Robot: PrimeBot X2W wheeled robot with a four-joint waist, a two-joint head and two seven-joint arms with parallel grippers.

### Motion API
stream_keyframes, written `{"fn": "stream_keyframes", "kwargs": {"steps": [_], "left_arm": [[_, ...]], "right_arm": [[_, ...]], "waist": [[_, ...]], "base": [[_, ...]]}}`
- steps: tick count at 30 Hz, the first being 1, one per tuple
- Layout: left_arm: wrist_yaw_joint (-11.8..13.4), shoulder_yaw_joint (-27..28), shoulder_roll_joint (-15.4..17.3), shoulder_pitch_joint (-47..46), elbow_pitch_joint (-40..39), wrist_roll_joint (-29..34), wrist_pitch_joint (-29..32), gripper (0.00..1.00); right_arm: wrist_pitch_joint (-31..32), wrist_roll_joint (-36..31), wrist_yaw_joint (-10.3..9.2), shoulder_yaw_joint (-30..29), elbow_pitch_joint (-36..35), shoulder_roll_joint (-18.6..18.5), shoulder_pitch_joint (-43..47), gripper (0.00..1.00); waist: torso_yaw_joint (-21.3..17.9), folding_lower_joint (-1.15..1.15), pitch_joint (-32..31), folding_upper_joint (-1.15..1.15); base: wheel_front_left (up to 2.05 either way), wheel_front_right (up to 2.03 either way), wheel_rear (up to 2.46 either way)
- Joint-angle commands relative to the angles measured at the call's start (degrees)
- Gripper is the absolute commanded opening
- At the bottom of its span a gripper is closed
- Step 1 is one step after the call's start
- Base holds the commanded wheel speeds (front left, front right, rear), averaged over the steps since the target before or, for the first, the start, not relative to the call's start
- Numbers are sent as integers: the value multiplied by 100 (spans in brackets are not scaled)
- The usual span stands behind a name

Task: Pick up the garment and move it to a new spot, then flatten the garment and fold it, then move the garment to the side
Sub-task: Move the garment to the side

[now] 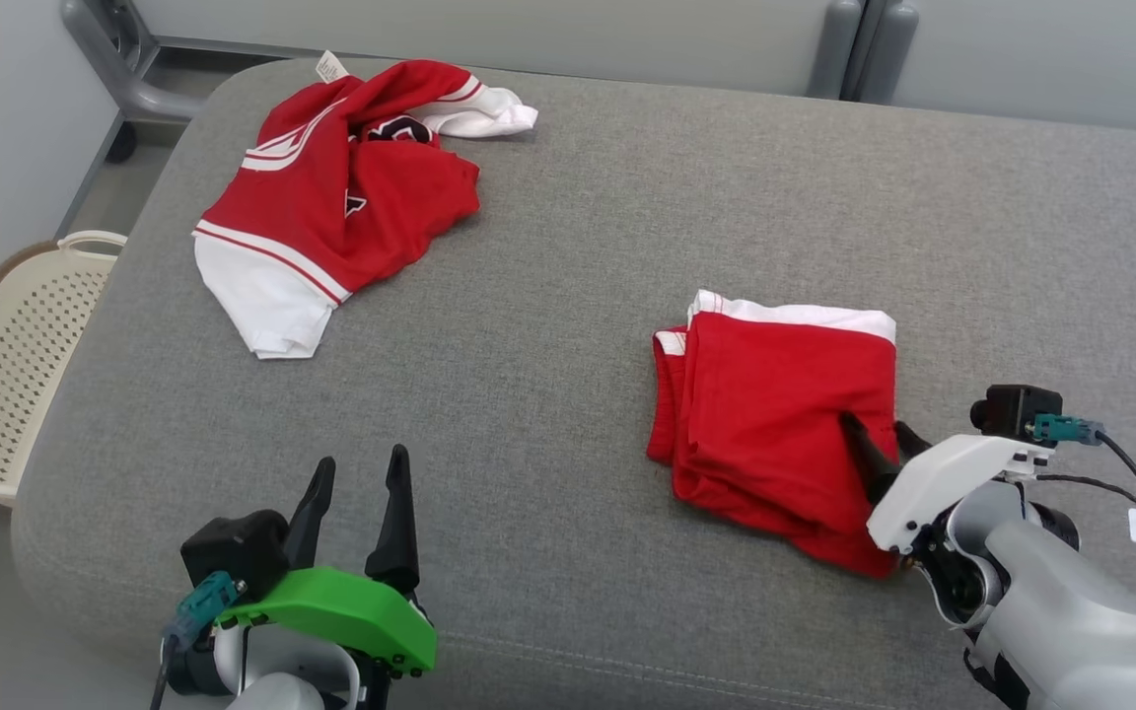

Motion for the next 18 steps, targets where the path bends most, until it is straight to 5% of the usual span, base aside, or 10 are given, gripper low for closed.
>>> {"fn": "stream_keyframes", "kwargs": {"steps": [1,5,7,9,18], "left_arm": [[5,-1,35,-104,-9,51,3,100],[23,-7,56,-108,-30,64,17,100],[41,-13,78,-120,-47,76,36,100],[56,-17,96,-129,-70,90,40,100],[74,-59,131,-166,-205,141,74,100]], "right_arm": [[66,197,-5,-18,-42,63,86,100],[106,396,-6,18,-63,66,112,100],[35,429,-6,66,-35,61,76,44],[-79,430,-7,101,28,56,4,4],[-418,45,-7,511,167,-44,-479,0]], "waist": [[43,0,29,0],[57,0,43,0],[47,0,54,0],[16,0,73,0],[-518,0,233,0]], "base": [[0,0,0],[0,0,0],[0,0,0],[0,0,0],[0,0,0]]}}
